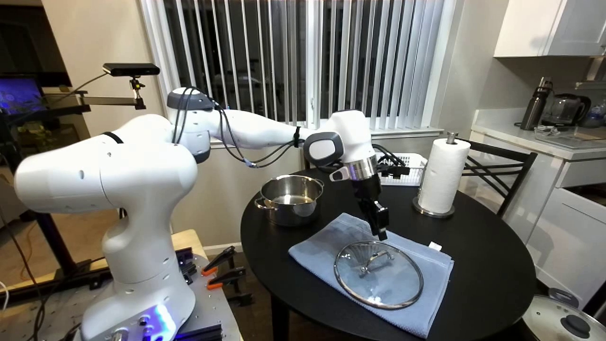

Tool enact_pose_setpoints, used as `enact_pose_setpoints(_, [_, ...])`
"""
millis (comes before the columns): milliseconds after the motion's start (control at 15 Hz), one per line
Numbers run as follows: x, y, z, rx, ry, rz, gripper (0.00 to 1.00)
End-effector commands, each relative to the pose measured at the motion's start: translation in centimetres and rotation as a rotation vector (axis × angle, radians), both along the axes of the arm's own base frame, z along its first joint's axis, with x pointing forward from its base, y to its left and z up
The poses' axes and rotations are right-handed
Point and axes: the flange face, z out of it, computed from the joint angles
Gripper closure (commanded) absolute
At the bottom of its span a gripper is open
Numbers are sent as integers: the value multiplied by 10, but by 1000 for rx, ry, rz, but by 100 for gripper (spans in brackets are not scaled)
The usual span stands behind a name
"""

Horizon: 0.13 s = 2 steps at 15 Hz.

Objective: Remove the glass lid from the silver pot and put it on the blue towel on the table

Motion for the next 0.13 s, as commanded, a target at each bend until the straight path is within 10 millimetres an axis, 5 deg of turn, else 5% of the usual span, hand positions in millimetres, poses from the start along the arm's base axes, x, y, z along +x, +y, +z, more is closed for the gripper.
enact_pose_setpoints(0, [0, 0, 0, 0, 0, 0, 58])
enact_pose_setpoints(67, [0, 0, 0, 0, 0, 0, 58])
